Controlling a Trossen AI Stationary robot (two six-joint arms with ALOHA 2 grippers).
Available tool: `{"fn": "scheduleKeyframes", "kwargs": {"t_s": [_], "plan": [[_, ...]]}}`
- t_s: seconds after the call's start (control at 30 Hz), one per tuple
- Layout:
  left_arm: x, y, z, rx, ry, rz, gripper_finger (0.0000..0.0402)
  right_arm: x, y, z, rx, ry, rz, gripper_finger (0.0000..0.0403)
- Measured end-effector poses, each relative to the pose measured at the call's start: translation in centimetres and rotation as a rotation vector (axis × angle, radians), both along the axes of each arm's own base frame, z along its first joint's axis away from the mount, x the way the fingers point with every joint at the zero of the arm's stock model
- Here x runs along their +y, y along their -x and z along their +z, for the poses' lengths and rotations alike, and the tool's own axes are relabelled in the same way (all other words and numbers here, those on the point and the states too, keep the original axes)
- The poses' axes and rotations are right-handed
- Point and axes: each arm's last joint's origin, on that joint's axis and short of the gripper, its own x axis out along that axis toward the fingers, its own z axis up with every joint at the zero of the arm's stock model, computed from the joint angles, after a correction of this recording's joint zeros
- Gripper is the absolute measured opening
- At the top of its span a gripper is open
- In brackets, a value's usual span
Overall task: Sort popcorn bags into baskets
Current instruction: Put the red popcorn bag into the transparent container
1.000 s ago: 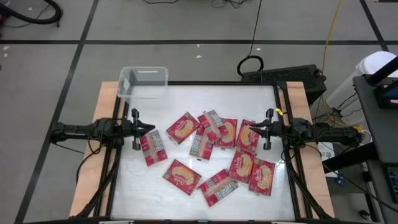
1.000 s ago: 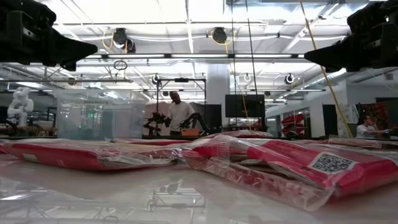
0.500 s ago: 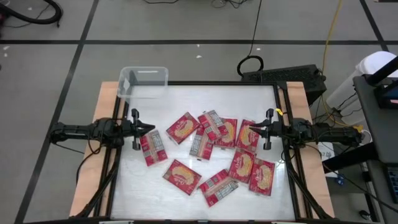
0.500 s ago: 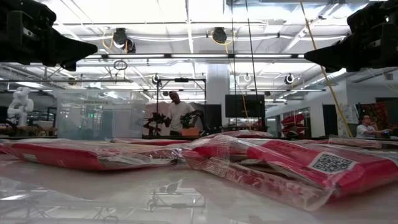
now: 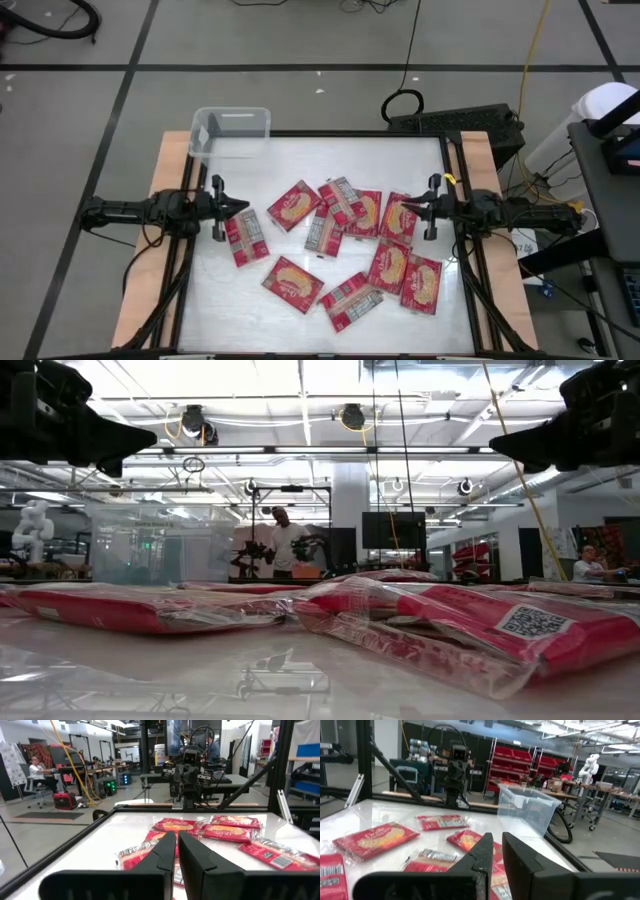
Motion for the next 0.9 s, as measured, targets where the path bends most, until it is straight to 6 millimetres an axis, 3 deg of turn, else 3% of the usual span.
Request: {"fn": "scheduleKeyframes", "kwargs": {"t_s": [0.53, 0.9], "plan": [[0.3, 0.1, 0.8, -0.064, -0.032, 0.110, 0.0026, 0.0, 0.0, 0.1, -0.017, -0.085, 0.006, 0.0034], [0.6, 3.2, 9.7, -0.215, 0.009, 0.162, 0.0026, 0.0, 0.0, 0.1, -0.028, -0.164, 0.009, 0.0034]]}}
